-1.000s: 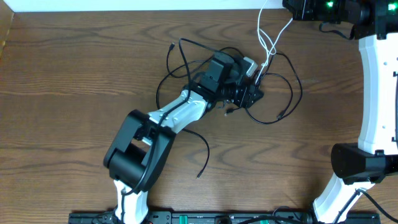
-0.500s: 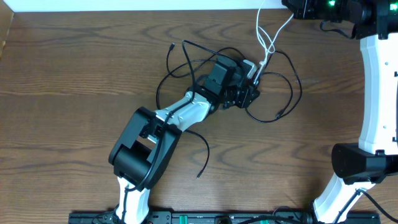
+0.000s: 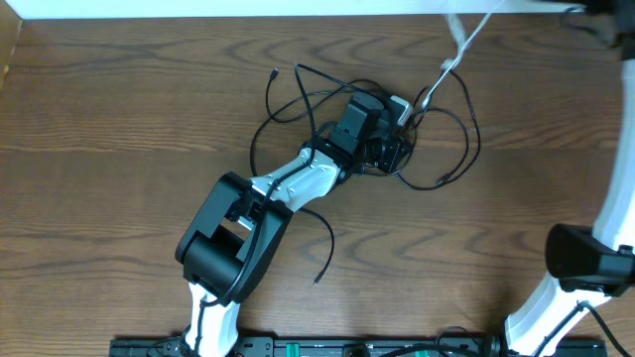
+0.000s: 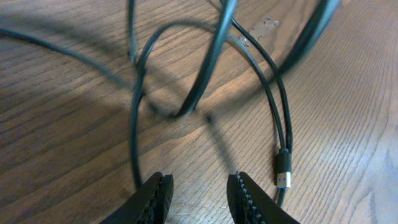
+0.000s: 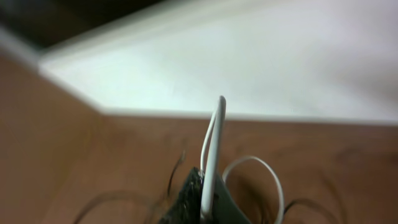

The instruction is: Untangle cables

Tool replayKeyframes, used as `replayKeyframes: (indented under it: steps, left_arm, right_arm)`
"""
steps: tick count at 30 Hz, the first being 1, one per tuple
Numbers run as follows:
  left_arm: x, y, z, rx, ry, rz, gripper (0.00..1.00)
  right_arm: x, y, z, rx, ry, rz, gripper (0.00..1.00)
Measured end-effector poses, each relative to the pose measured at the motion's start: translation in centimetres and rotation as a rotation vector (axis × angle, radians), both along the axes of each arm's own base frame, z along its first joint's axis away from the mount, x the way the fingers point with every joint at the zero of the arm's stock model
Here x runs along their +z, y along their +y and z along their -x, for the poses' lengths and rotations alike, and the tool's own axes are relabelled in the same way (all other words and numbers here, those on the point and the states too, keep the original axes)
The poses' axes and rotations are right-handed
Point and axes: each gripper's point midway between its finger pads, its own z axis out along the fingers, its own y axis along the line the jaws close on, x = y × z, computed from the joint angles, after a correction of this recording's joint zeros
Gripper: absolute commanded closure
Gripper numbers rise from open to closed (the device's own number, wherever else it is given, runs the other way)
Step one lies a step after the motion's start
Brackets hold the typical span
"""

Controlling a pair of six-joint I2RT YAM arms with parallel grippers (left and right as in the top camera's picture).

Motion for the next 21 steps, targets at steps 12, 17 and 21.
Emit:
replayKeyframes:
  steps: [12,17,21]
  left_arm:
    - [-0.5,0.5,-0.1,0.021,0.007,-0.028,0.66]
    - [-0.5,0.5,-0.1,0.022,0.007,-0.028,0.63]
    - [-0.6,0.8,0.2,0.027,0.030,-0.039,0.61]
  right_arm:
    - [5.1,-5.6,0.3,-0.077,-0.066,-0.233,0.99]
    - [1.7,0.5,1.6,0.027,0.089,-0.213,0.99]
    - [0.2,5.2,1.5,0.079,0.110,-0.149,0.99]
